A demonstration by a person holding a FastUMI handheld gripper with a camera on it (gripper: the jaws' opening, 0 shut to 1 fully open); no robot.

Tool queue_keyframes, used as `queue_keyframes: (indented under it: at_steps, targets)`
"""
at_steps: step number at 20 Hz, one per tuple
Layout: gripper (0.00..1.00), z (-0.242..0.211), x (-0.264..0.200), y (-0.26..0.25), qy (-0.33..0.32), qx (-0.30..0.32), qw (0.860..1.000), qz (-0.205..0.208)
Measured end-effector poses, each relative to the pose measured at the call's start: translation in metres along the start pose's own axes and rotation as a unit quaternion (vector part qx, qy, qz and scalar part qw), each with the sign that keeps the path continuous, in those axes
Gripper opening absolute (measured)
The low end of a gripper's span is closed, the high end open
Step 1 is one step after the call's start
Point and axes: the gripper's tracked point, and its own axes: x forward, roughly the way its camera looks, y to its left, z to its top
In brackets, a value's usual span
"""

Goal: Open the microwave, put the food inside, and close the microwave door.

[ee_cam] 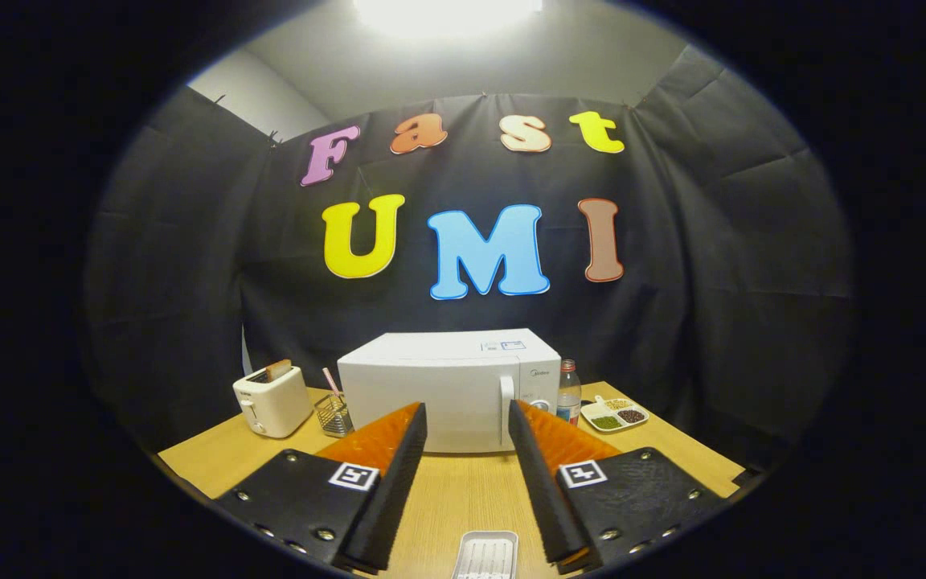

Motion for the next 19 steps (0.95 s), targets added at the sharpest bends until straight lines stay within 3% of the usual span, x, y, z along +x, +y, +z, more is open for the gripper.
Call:
queue_keyframes:
  at_steps: [2, 19]
  targets:
    - [0.99, 0.003, -0.016, -0.003, -0.008, -0.010, 1.000, -0.003]
    - [0.97, 0.005, -0.036, -0.016, -0.009, -0.013, 1.000, -0.011]
